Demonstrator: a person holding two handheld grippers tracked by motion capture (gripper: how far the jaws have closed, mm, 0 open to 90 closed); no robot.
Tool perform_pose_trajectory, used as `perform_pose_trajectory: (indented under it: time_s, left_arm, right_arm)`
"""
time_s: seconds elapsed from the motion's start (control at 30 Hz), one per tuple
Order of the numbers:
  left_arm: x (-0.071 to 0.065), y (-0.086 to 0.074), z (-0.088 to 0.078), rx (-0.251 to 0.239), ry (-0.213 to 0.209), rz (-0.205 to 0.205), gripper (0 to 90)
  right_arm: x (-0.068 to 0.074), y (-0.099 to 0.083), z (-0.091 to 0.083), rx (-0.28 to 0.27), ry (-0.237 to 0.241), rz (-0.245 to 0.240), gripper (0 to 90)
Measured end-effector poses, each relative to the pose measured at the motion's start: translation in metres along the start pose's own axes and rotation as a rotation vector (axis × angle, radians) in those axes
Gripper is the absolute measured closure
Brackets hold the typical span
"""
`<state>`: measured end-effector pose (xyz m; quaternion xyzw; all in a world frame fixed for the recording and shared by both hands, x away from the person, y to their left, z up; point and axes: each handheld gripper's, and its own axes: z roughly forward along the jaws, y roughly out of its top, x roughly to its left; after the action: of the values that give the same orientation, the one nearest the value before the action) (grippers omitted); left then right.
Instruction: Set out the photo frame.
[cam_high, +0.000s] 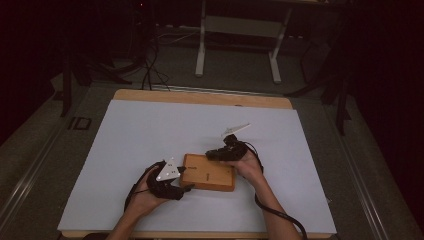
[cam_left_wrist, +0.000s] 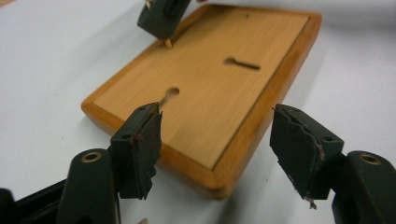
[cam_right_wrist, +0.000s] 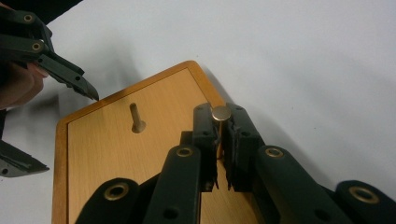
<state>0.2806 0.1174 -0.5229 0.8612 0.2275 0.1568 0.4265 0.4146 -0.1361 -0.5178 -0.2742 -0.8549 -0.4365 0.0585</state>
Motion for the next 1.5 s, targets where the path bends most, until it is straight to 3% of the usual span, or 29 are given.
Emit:
perform_pose_trajectory:
  time_s: [0.27,0.43,0.53,0.6,0.83,0.93,1.13,1.5]
  left_arm:
    - [0.003,-0.010,0.007,0.064,0.038,0.004,27.9]
    - [0.001,-0.011,0.011,0.091,0.059,0.036,23.0]
    - [0.002,-0.012,0.017,0.139,0.082,0.032,25.1]
    - [0.005,-0.012,0.017,0.127,0.093,0.020,26.1]
    - [-0.002,-0.008,0.013,0.101,0.154,0.075,26.5]
    - [-0.003,-0.007,0.012,0.091,0.154,0.077,25.7]
    - [-0.006,-0.003,0.011,0.066,0.173,0.087,22.8]
    - [-0.011,0.002,0.004,0.023,0.163,0.127,22.7]
  right_arm:
    - [-0.003,0.002,0.000,0.018,0.021,0.025,84.1]
    - [-0.004,0.003,0.000,0.021,0.029,0.029,84.0]
    - [-0.007,0.002,0.000,0.017,0.041,0.043,84.1]
    - [-0.008,0.002,0.000,0.016,0.048,0.049,84.0]
    - [-0.008,0.004,0.000,0.027,0.045,0.053,84.4]
    - [-0.007,0.004,-0.001,0.030,0.043,0.050,84.4]
    - [0.004,0.008,-0.001,0.079,0.003,-0.015,84.3]
    - [0.005,0.005,-0.001,0.086,0.041,-0.026,84.4]
